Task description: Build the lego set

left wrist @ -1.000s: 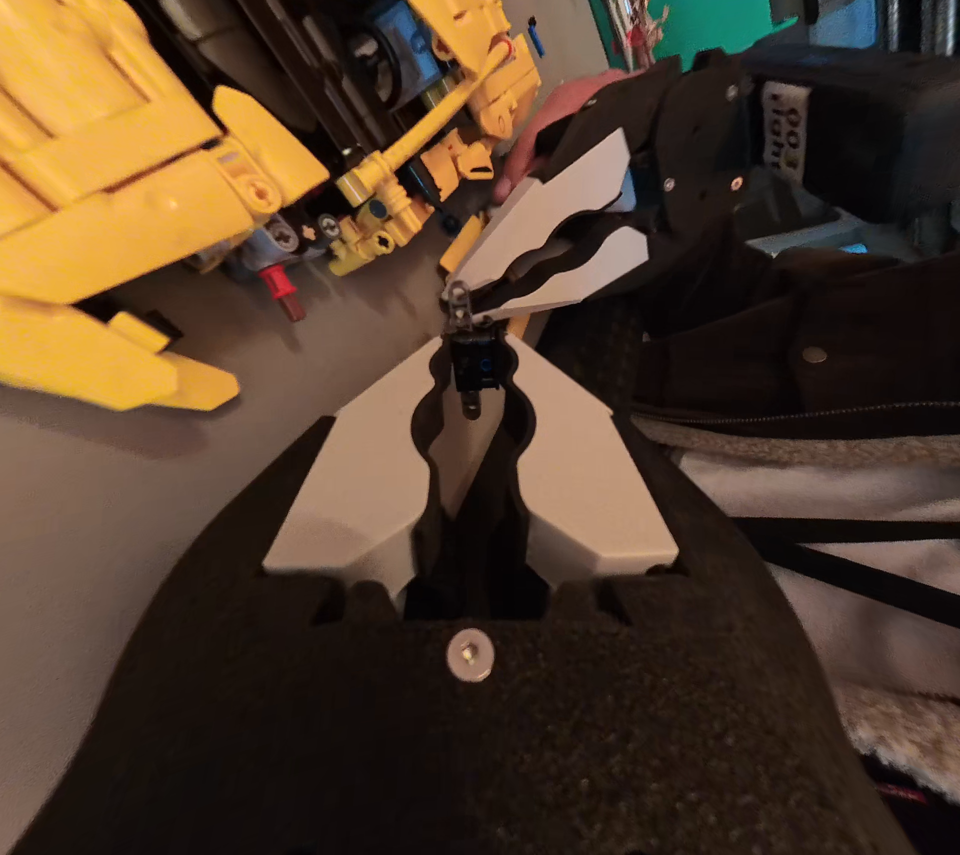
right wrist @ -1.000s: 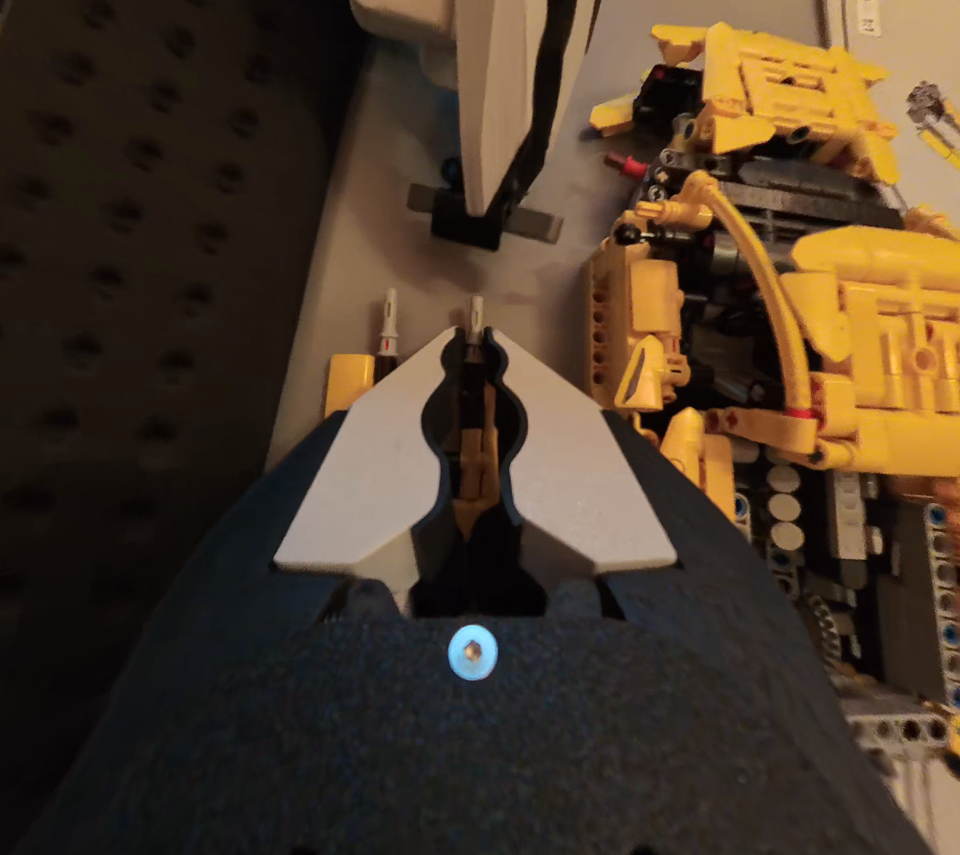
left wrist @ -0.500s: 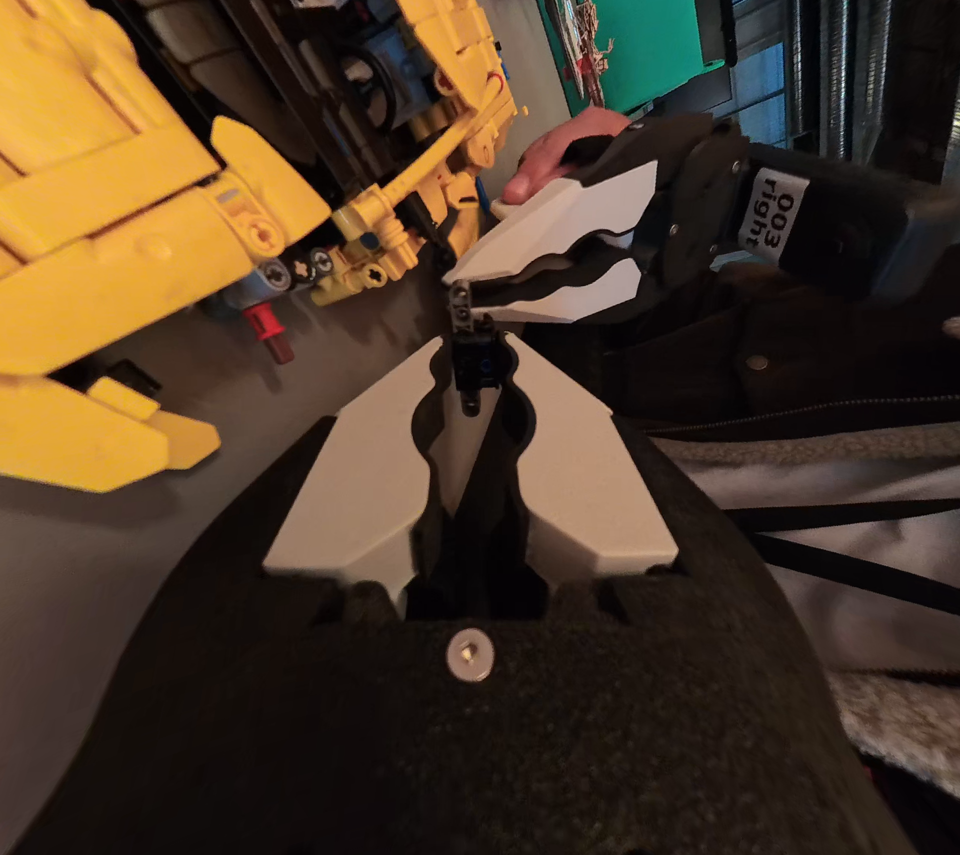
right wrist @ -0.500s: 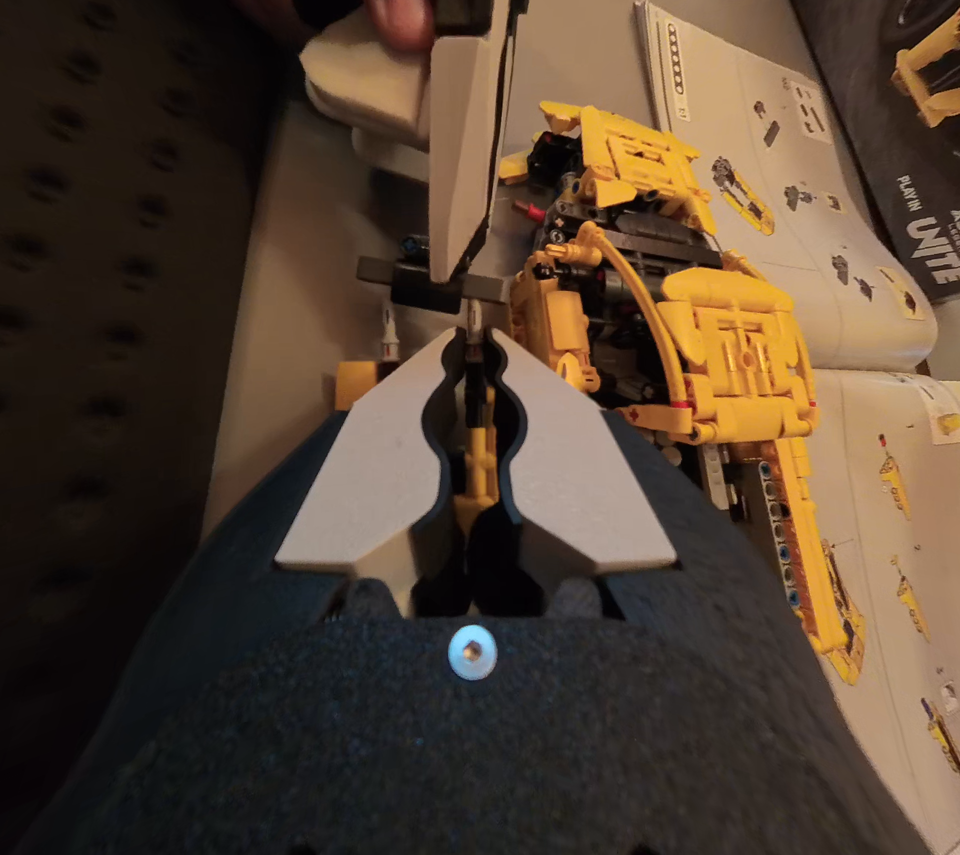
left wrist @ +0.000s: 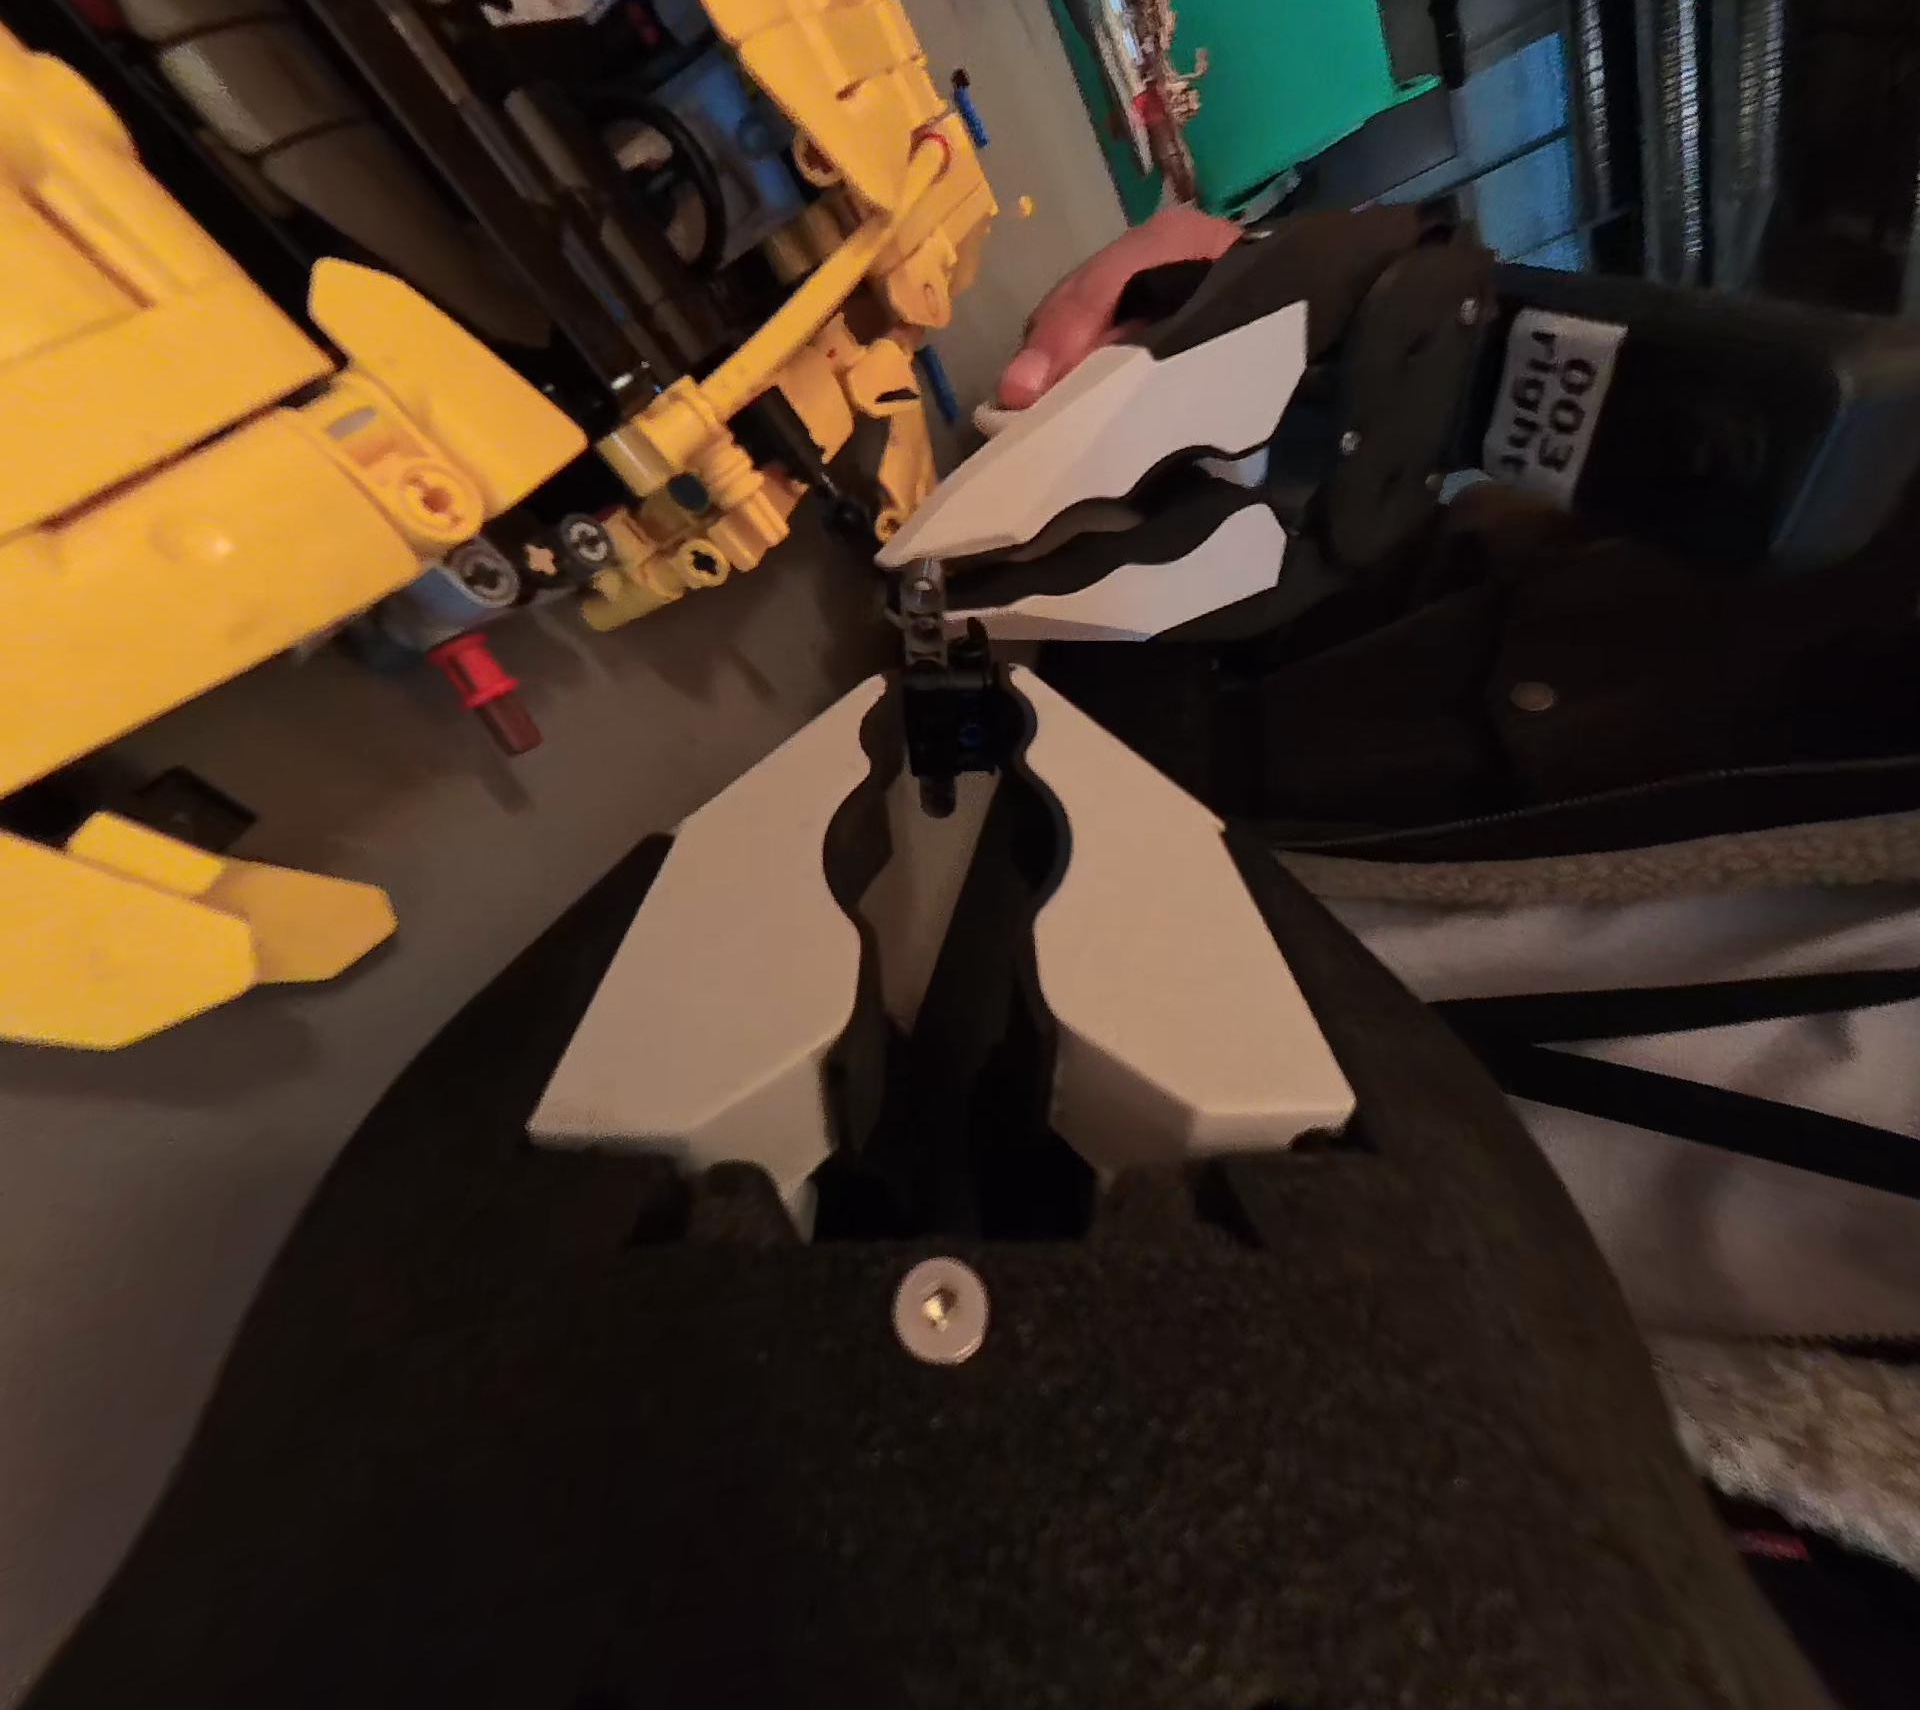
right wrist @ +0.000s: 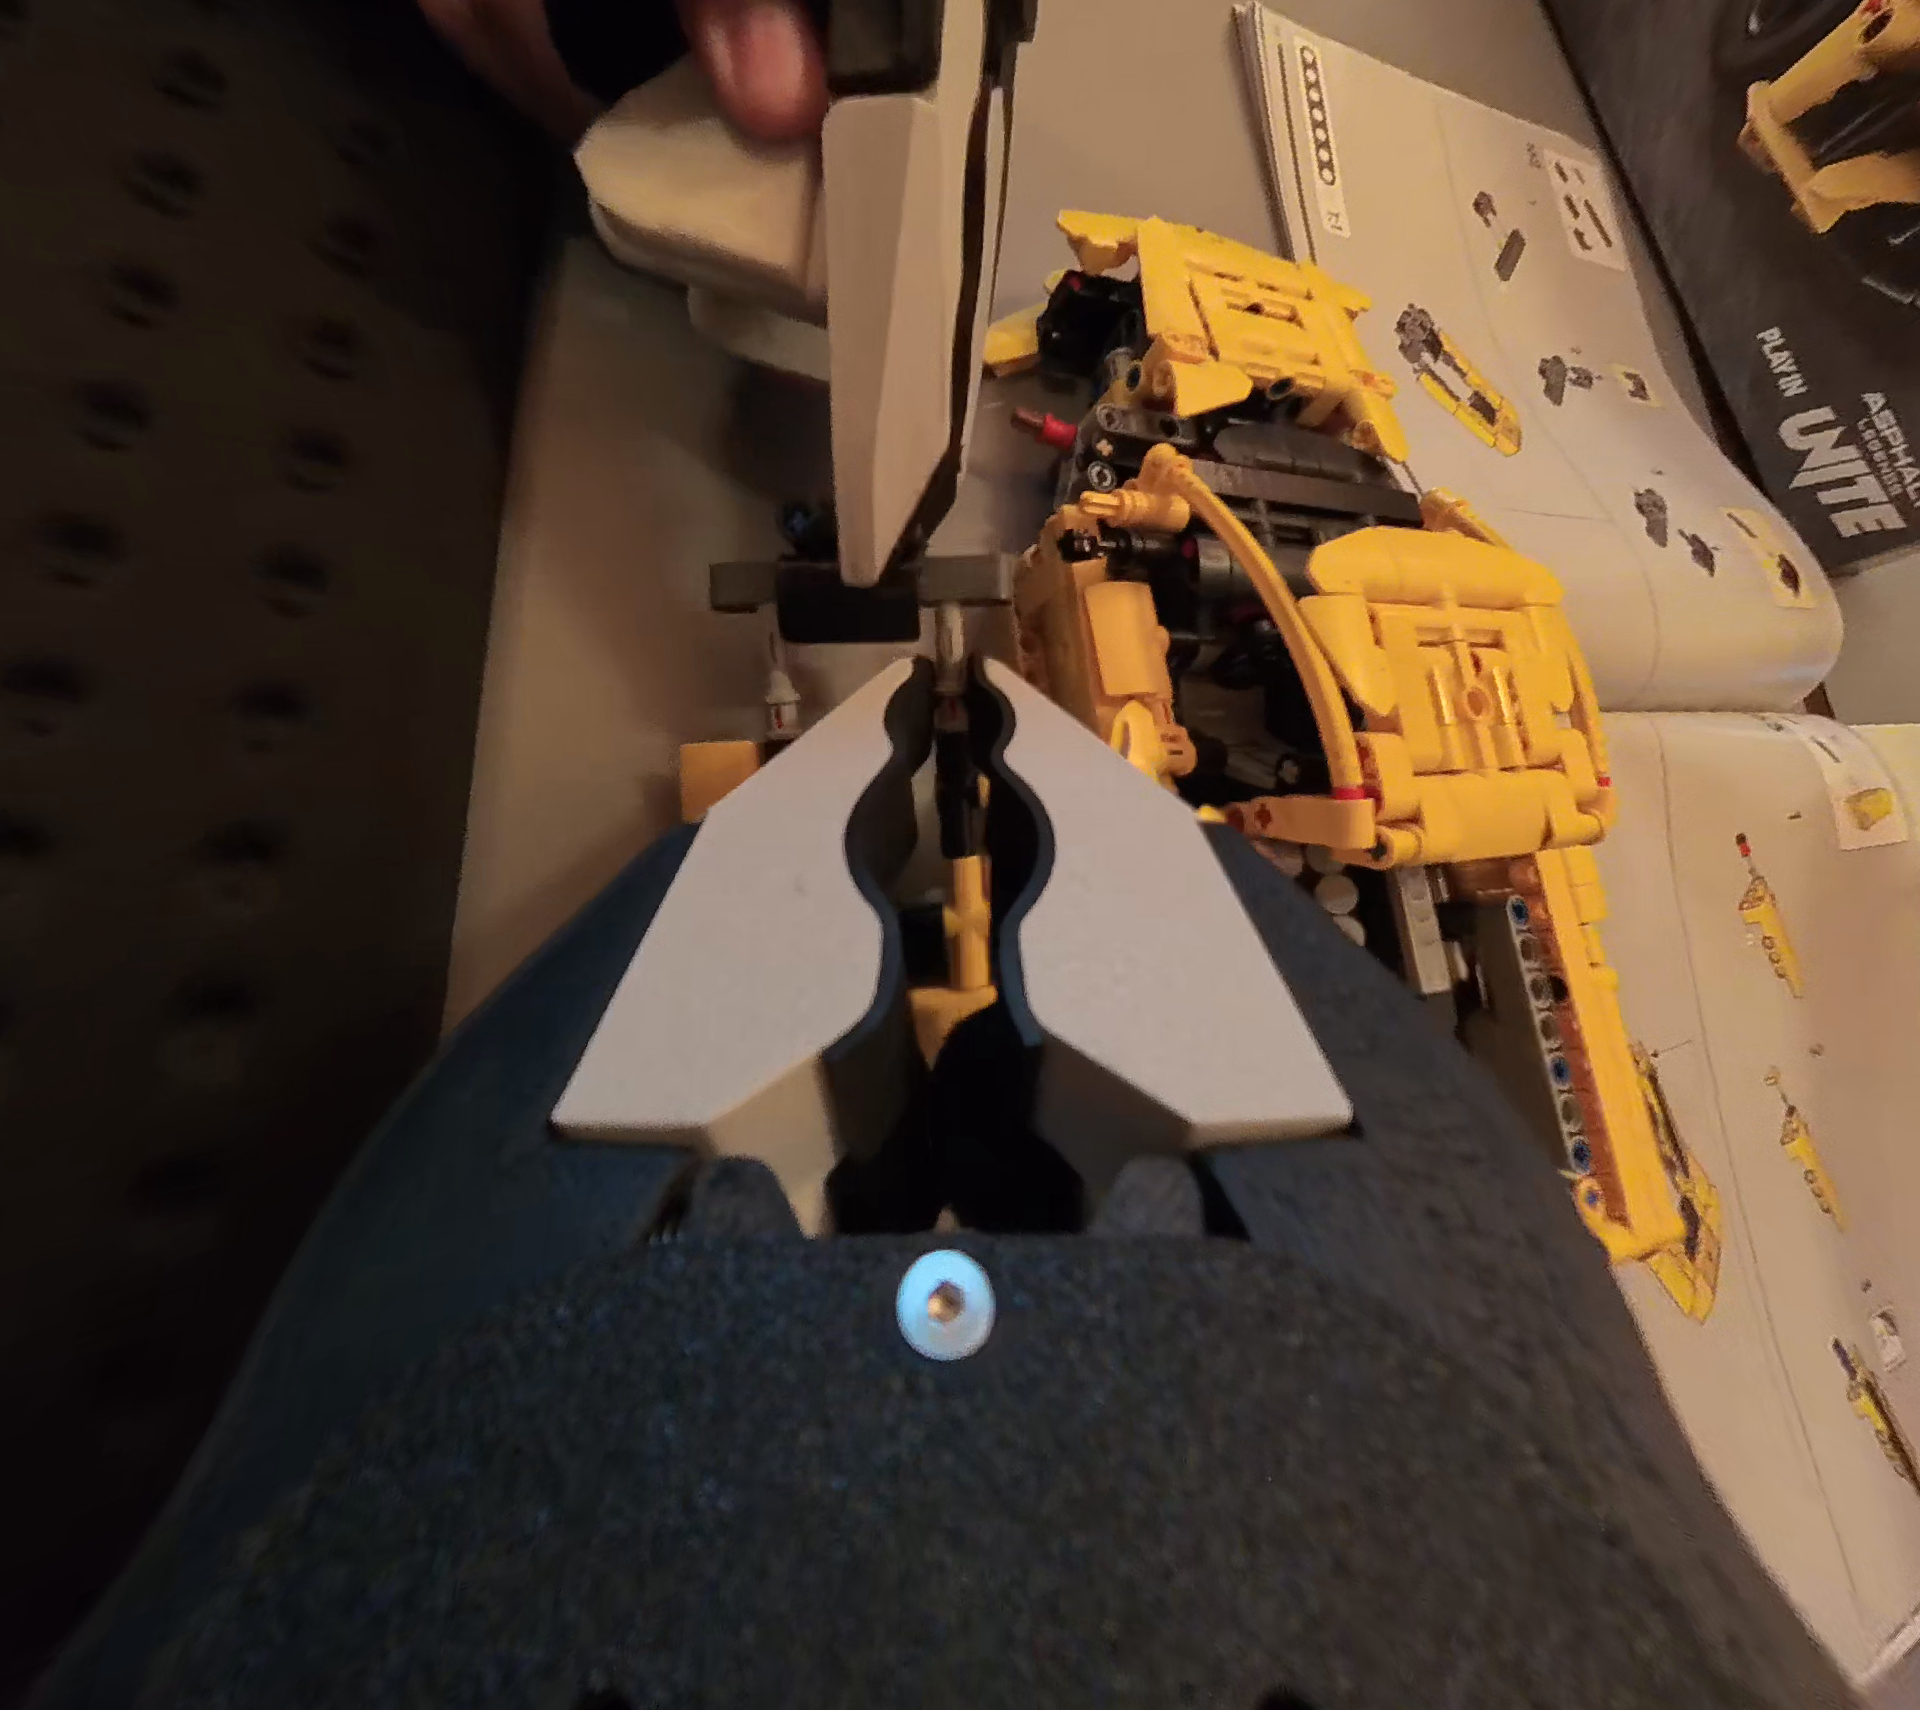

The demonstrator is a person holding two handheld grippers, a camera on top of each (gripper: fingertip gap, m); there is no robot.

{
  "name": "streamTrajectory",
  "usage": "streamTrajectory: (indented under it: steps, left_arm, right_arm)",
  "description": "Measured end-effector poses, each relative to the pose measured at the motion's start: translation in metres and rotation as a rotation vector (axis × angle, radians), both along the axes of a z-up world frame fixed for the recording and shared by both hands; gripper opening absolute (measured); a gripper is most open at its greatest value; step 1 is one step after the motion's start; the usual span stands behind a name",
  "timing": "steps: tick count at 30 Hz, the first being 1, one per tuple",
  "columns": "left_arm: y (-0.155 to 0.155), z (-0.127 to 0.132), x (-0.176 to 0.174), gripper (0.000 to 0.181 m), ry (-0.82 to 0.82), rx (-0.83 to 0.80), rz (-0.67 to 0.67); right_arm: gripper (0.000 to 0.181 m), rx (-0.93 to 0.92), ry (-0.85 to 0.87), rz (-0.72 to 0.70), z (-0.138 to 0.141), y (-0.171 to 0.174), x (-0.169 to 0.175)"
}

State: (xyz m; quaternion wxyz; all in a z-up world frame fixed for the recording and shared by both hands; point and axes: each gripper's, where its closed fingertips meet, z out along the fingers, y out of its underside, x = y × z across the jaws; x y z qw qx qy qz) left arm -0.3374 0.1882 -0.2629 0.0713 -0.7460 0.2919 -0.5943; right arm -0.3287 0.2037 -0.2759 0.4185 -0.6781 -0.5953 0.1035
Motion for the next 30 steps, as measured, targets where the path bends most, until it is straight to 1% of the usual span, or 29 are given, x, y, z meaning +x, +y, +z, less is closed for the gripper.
streamTrajectory:
  steps: [4, 5, 9, 13, 17, 19, 21, 24, 27, 30]
  left_arm:
    - [0.004, -0.008, 0.000, 0.015, 0.068, 0.063, 0.032]
    - [0.004, -0.009, 0.001, 0.015, 0.074, 0.070, 0.036]
    - [0.004, -0.007, 0.001, 0.015, 0.048, 0.033, 0.037]
    - [0.006, -0.012, 0.002, 0.014, 0.076, 0.010, 0.044]
    - [0.006, -0.008, 0.003, 0.015, 0.032, -0.031, 0.040]
    - [0.004, -0.011, 0.004, 0.015, 0.053, -0.030, 0.027]
    - [0.005, -0.012, 0.003, 0.015, 0.049, -0.053, 0.026]
    - [0.004, -0.013, 0.003, 0.015, 0.060, -0.036, 0.025]
    - [0.005, -0.013, 0.003, 0.015, 0.063, -0.043, 0.025]
    - [0.002, -0.014, 0.004, 0.015, 0.066, -0.045, 0.005]
  right_arm:
    - [0.006, 0.040, -0.066, -0.028, -0.005, 0.002, 0.001]
    - [0.005, 0.021, -0.063, -0.037, -0.007, 0.002, 0.001]
    - [0.005, -0.008, -0.029, -0.053, -0.005, 0.003, 0.001]
    - [0.004, 0.025, -0.094, -0.043, -0.012, 0.002, 0.001]
    - [0.005, -0.027, -0.021, -0.059, -0.009, 0.006, 0.001]
    - [0.005, -0.039, -0.024, -0.060, -0.012, 0.005, 0.002]
    - [0.006, -0.055, 0.013, -0.052, -0.012, 0.005, 0.002]
    - [0.006, -0.102, 0.084, -0.035, -0.012, 0.003, 0.003]
    - [0.016, -0.159, 0.104, -0.017, -0.016, -0.001, 0.003]
    - [0.017, -0.178, 0.106, 0.019, -0.017, -0.005, 0.002]
